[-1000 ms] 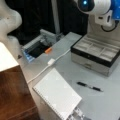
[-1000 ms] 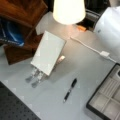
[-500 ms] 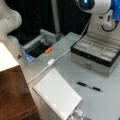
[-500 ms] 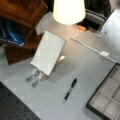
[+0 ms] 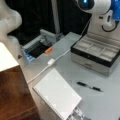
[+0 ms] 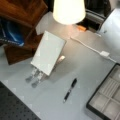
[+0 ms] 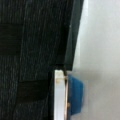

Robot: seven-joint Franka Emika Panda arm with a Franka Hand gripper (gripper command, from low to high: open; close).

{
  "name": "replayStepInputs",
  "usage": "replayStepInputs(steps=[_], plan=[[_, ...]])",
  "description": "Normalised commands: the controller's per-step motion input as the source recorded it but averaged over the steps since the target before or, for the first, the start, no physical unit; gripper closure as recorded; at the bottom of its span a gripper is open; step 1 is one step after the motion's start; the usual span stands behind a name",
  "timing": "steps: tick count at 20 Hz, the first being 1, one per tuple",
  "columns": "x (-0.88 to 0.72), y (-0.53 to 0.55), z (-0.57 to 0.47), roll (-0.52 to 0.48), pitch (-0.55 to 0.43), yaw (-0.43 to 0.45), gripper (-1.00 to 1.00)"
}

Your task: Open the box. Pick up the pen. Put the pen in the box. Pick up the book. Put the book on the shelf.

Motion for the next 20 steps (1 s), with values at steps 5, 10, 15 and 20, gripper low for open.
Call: replayStepInputs(steps=[5, 10, 15, 20], plan=[[0.10, -0.36, 0.09, -0.195, 0.096, 0.190, -1.00], [0.16, -0.37, 0.13, -0.399, 0.158, 0.196, -1.00], [0.23, -0.25, 0.22, -0.549, 0.114, 0.176, -1.00], [0.23, -0.30, 0.23, -0.568, 0.188, 0.217, -1.00]])
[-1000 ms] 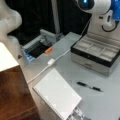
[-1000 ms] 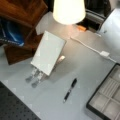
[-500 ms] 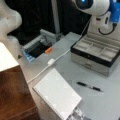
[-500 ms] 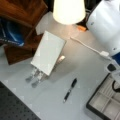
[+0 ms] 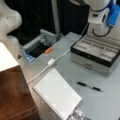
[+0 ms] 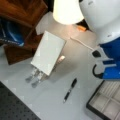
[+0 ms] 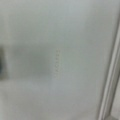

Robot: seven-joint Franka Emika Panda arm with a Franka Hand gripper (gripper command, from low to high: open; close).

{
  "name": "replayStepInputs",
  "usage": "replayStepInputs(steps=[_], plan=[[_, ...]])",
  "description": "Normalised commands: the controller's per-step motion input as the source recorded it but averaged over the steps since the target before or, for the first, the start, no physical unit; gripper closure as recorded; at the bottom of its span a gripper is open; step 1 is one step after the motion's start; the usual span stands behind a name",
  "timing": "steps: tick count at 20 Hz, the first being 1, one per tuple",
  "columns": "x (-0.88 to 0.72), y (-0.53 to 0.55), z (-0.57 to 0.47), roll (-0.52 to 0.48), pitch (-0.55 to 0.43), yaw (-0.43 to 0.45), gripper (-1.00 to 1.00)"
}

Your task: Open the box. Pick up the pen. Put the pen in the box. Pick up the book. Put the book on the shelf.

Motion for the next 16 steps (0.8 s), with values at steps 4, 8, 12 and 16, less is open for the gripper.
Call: replayStepInputs(steps=[4, 8, 12, 16], plan=[[0.17, -0.39, 0.15, -0.577, 0.245, 0.299, -1.00], [0.15, -0.43, 0.06, -0.541, 0.229, 0.284, -1.00], [0.13, -0.37, 0.03, -0.503, 0.170, 0.225, -1.00], [0.10, -0.39, 0.03, -0.444, 0.123, 0.244, -1.00]])
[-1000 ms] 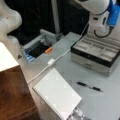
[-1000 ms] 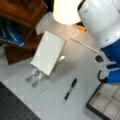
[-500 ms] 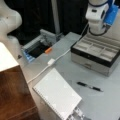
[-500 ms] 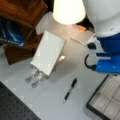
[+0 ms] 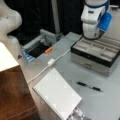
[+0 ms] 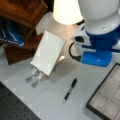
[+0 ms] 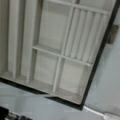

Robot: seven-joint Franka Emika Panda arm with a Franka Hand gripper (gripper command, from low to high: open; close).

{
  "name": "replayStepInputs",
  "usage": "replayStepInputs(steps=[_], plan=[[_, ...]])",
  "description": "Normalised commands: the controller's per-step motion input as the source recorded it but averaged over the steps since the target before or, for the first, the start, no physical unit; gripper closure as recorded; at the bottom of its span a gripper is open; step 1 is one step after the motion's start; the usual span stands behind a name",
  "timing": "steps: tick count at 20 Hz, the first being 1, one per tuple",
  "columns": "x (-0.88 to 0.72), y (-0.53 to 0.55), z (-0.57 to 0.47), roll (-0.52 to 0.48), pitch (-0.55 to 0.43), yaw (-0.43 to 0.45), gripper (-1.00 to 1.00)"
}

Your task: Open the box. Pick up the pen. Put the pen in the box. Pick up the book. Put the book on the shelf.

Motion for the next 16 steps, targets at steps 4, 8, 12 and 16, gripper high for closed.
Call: replayStepInputs(steps=[4, 8, 12, 16], plan=[[0.08, -0.45, 0.02, -0.484, 0.114, 0.328, -1.00], [0.10, -0.31, 0.02, -0.482, 0.102, 0.279, -1.00], [0.12, -0.27, -0.04, -0.248, 0.116, 0.273, -1.00], [0.14, -0.31, -0.15, 0.028, 0.104, 0.362, -1.00]])
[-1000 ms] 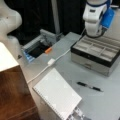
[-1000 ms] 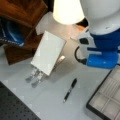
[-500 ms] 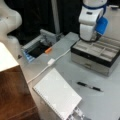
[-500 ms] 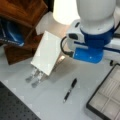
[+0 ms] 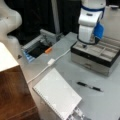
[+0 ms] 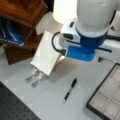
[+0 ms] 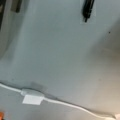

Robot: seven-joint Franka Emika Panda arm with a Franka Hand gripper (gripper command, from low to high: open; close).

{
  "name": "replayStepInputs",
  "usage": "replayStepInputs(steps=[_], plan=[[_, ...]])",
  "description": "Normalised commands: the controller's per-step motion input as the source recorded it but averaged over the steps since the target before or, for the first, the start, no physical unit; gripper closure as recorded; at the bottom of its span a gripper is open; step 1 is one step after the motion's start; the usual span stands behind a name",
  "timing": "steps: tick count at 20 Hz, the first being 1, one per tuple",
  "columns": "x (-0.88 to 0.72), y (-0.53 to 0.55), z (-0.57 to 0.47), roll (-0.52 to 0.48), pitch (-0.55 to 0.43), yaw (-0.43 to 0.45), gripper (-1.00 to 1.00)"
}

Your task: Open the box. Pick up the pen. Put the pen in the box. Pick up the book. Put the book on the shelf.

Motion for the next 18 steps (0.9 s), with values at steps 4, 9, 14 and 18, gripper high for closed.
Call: replayStepInputs(steps=[4, 9, 14, 18], plan=[[0.19, -0.34, -0.25, 0.062, -0.025, 0.427, -1.00], [0.15, -0.22, -0.25, -0.028, -0.109, 0.445, -1.00], [0.02, -0.07, -0.15, -0.090, -0.111, 0.418, -1.00], [0.01, -0.08, -0.19, 0.046, -0.057, 0.394, -1.00]])
